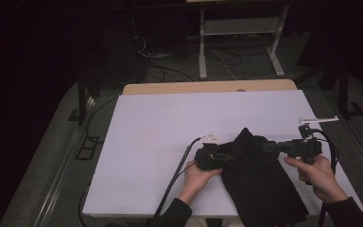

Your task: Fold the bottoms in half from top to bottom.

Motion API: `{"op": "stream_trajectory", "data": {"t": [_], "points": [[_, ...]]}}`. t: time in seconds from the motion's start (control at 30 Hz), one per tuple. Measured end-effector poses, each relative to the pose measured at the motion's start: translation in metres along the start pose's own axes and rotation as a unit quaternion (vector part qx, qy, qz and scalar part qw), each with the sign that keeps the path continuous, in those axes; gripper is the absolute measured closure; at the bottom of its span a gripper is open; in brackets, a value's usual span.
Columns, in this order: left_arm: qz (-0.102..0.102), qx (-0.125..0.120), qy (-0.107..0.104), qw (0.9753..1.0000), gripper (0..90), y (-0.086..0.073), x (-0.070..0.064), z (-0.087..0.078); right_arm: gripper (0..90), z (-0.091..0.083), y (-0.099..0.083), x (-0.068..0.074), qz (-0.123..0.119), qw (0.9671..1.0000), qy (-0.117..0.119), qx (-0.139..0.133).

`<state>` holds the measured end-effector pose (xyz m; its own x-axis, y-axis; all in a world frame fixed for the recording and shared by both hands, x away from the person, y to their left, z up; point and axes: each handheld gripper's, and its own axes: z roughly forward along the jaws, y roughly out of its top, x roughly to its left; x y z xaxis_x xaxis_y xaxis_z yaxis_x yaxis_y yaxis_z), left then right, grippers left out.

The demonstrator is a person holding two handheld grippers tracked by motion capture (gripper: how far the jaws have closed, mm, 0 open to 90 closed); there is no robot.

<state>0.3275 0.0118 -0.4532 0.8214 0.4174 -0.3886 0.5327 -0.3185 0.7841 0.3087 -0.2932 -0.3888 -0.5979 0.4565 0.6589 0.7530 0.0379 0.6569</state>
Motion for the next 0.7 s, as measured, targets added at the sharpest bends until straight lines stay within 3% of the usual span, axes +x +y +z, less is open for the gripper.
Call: {"op": "stream_trajectory", "data": {"t": [0.37,0.7], "points": [[0.004,0.001,0.004,1.0,84.8,0.0,0.0,-0.001,84.0,-0.006,-0.019,0.002,-0.006,0.9998,0.006,0.021],[0.007,0.004,-0.001,1.0,84.0,0.0,-0.001,-0.002,84.0,-0.01,-0.038,-0.002,-0.003,0.999,-0.005,0.045]]}}
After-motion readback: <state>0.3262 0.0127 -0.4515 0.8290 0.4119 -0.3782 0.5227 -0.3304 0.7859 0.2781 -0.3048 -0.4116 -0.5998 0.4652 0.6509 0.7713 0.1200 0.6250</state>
